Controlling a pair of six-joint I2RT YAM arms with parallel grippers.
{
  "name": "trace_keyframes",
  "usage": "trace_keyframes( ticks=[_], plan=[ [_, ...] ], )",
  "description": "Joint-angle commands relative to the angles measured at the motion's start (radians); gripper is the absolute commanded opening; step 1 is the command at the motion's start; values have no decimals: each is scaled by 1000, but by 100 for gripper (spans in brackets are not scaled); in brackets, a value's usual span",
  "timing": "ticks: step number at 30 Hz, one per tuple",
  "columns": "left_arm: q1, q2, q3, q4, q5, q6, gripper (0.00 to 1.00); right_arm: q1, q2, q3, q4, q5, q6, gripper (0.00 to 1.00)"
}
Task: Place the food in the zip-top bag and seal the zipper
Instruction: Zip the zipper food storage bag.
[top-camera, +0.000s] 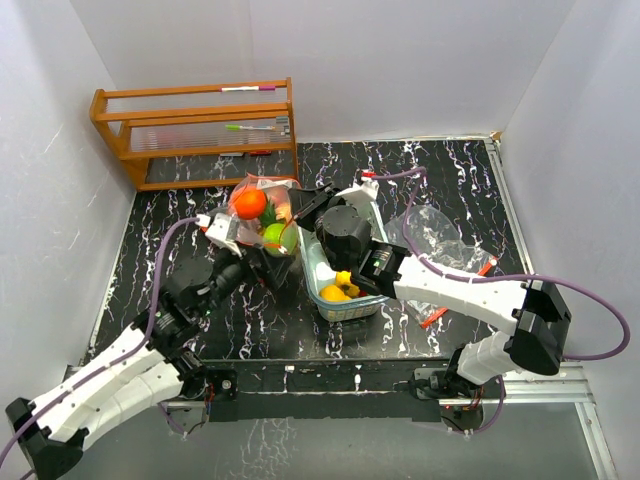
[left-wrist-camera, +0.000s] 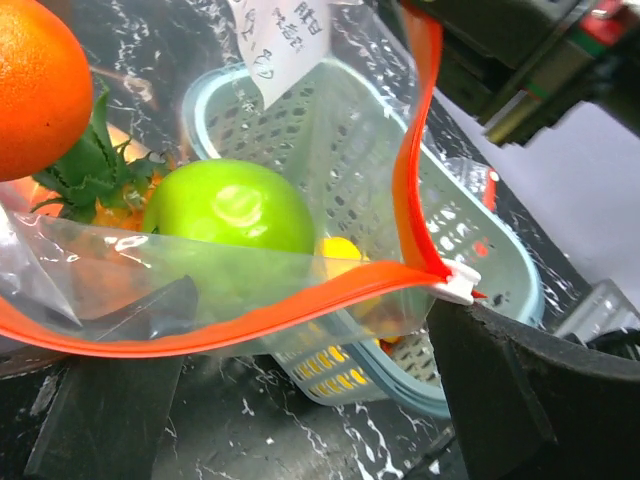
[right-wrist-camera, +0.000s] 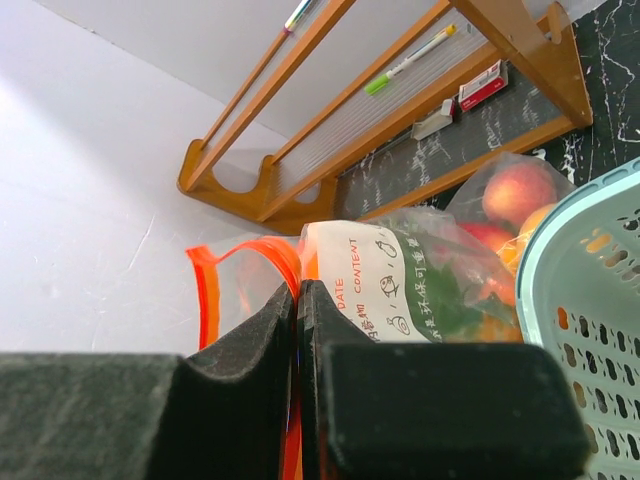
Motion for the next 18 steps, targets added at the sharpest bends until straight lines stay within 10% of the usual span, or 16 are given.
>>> trace_keyframes(
  ticks=[1,11,18],
  plan=[
    [1,84,31,113,-89,29,97,5,-45,63,97,50,-31,8],
    [0,78,-26,245,-143,50,96,3,-17,94,91,56,-46,8],
    [-1,-11,-46,272,-179,100,17,-3,-15,91,89,60,-44,8]
  ],
)
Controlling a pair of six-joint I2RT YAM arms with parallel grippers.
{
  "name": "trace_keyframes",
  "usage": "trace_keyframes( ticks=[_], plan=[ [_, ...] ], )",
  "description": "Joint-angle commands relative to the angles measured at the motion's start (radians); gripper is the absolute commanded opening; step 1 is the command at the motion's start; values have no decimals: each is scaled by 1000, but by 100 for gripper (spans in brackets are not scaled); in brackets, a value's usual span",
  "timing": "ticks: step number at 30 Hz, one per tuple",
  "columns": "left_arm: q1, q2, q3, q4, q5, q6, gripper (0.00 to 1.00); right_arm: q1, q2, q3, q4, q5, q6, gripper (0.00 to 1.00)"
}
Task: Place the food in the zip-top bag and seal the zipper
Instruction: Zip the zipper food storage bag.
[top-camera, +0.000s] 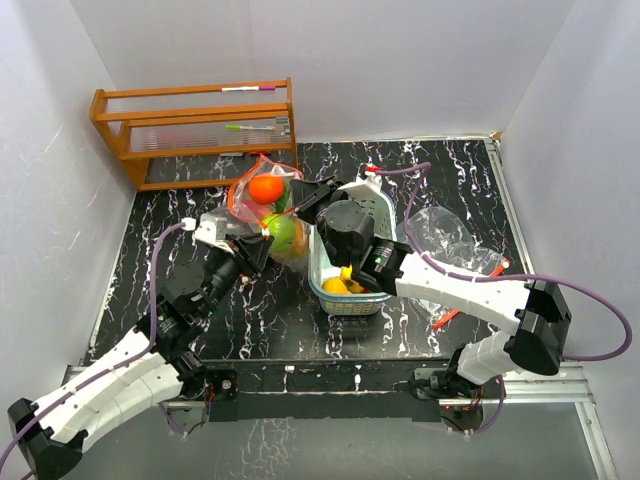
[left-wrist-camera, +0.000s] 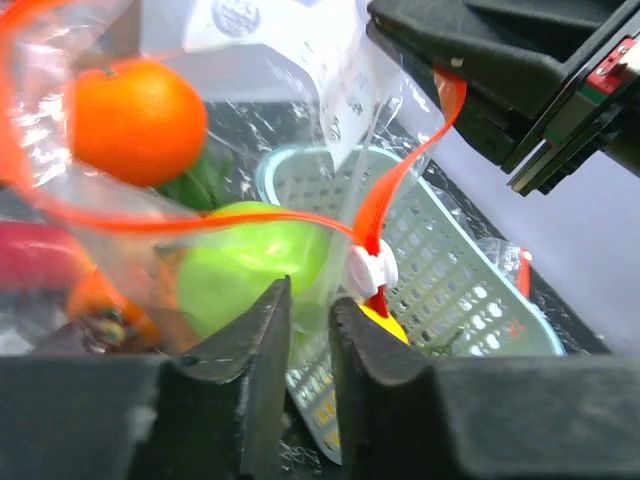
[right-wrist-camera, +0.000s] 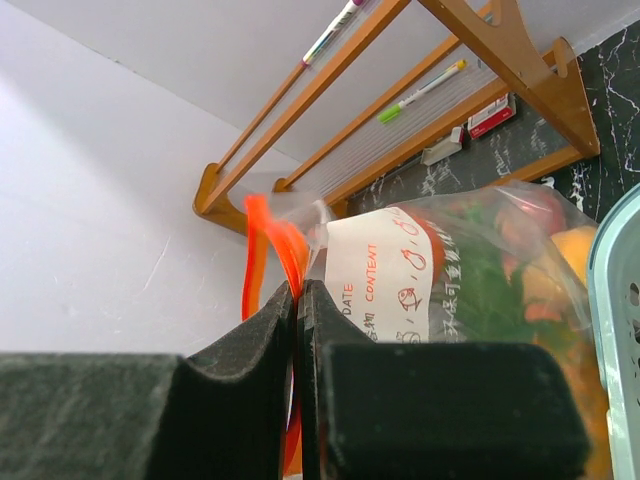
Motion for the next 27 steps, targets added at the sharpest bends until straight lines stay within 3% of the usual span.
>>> trace_keyframes(
  ticks=[1,10,15,27],
  plan=[
    [0,-36,10,55,-53,31,16,-2,-13,52,75,29,-4,8],
    [0,-158,-70,96,-117,70,43,-7,-29,23,66,33,9,8],
    [1,-148,-99,169,-135,87,56,-7,-32,16,61,19,15,8],
    [-1,-78,-126,376,-70,80,63,-7,-14,27,53,-8,15,8]
  ],
)
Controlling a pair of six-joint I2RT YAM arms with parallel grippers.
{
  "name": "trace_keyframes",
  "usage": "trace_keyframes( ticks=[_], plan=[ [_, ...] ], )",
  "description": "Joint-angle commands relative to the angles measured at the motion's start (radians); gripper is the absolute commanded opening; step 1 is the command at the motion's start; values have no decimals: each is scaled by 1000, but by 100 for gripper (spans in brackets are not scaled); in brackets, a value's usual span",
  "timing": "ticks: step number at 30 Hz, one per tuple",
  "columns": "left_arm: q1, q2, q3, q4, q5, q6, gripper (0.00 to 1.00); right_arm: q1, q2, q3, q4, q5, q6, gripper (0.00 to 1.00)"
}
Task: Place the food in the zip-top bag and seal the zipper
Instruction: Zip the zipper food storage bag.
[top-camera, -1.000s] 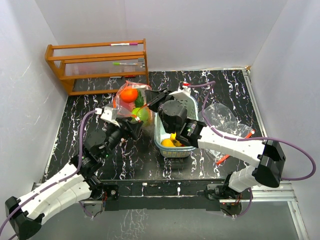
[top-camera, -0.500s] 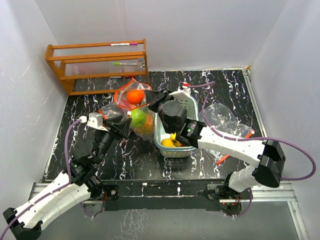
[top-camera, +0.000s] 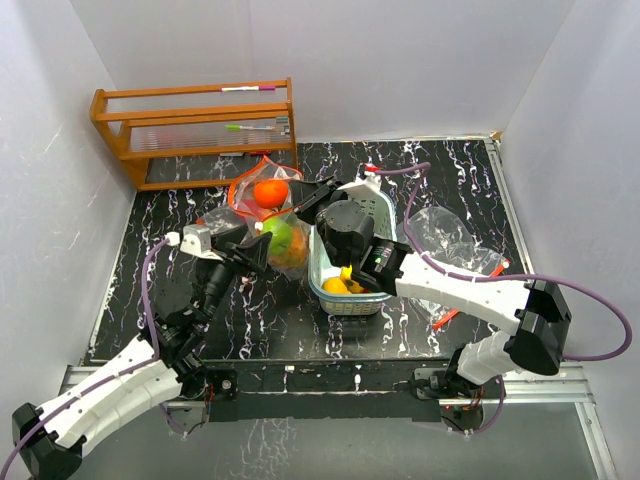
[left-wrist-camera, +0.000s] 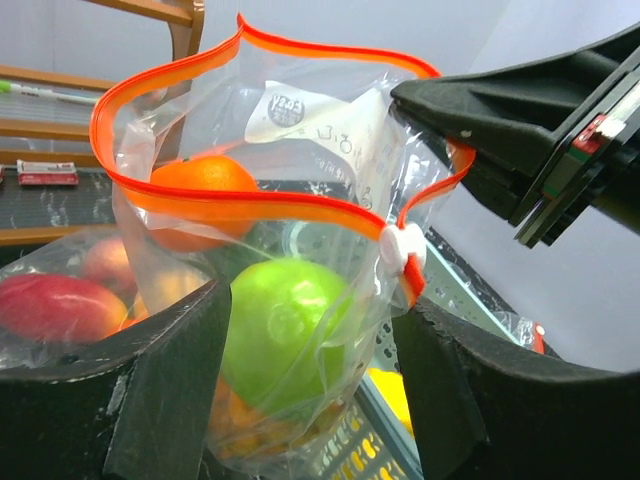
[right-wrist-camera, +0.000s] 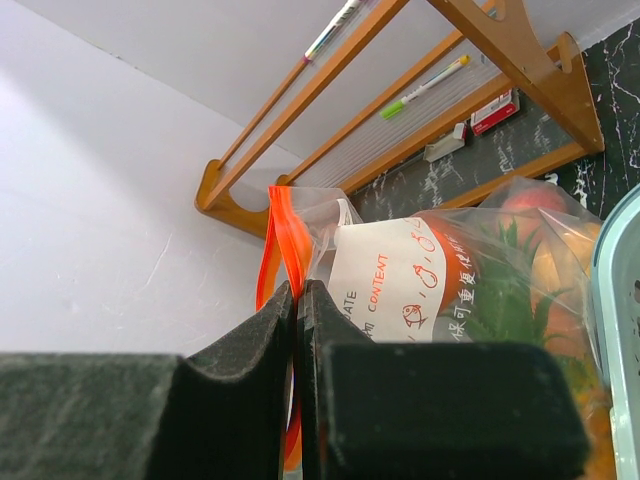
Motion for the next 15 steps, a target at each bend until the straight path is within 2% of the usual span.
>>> trace_keyframes(
  ticks=[1,5,7,10,13,15],
  plan=[
    [0,16,15,137,23,16,62,-5,-15,25,55,-1,11,8],
    [0,39,30,155,20,39,56,-4,-19,15,53,-2,12,8],
    [0,49,30,165,29,42,48,-4,-23,12,53,-1,12,8],
    [0,68,27,177,51,46,29,-4,-30,7,50,1,10,8],
    [0,74,24,191,75,56,0,-4,-38,1,44,-1,11,8],
    [0,57,37,169,102,82,0,-4,-52,-15,37,-1,12,8]
  ],
)
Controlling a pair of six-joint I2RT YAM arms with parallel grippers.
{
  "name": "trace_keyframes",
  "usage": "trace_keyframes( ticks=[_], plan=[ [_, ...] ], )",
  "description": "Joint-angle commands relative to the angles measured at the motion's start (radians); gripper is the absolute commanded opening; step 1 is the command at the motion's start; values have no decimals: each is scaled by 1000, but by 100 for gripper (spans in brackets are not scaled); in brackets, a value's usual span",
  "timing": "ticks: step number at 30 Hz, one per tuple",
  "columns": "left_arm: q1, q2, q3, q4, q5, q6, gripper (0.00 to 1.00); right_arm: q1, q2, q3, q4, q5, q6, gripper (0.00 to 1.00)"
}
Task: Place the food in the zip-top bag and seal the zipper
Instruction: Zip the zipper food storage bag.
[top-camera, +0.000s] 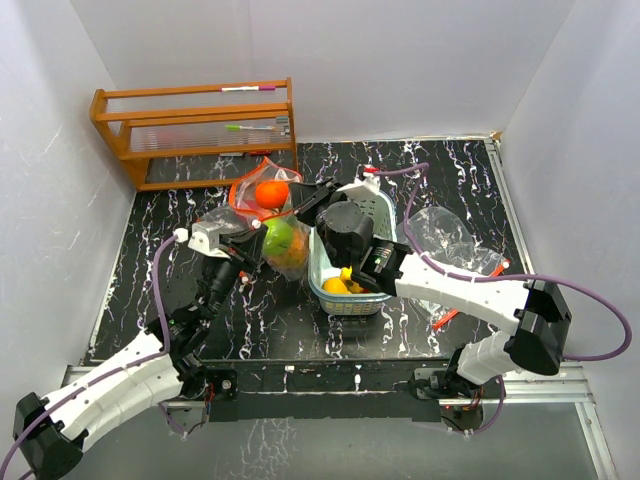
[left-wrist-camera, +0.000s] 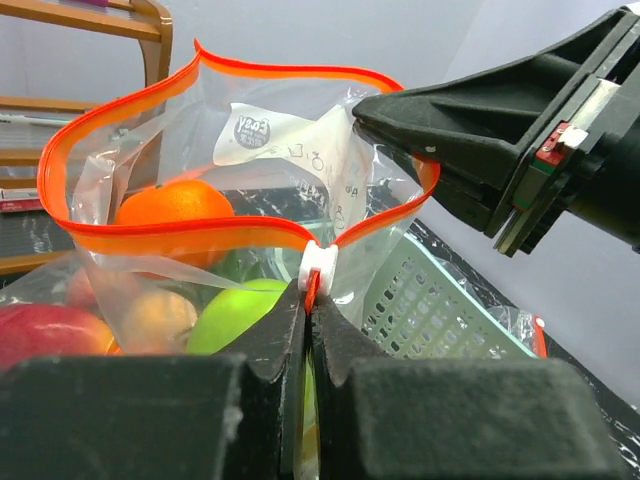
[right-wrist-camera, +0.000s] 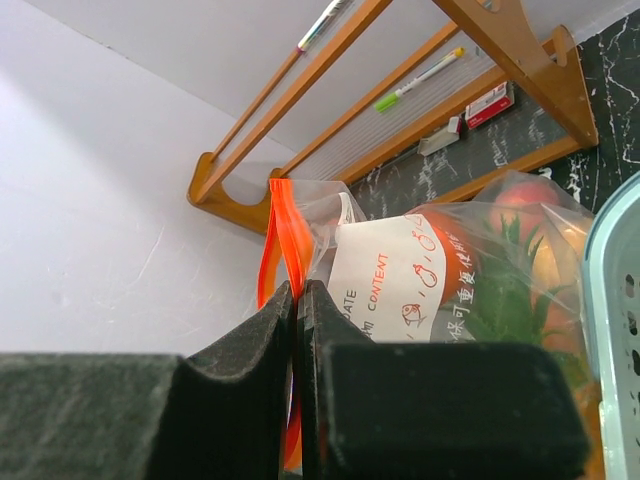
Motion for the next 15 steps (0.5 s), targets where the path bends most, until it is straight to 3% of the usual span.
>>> trace_keyframes(
  ticks=[1,7,12,15],
  plan=[
    [0,-39,52,17,81,62,0,-4,-63,-20,35,12,13,8],
    [0,-238,181,-286,191,230,0,-4,-179,-152,-41,13,17,8],
    [0,-310,291,-535,231,290,0,-4,-275,-219,-80,-140,-173,39],
    [0,-331,321,-635,266,304,0,-4,-333,-230,-85,-311,-338,54]
  ],
)
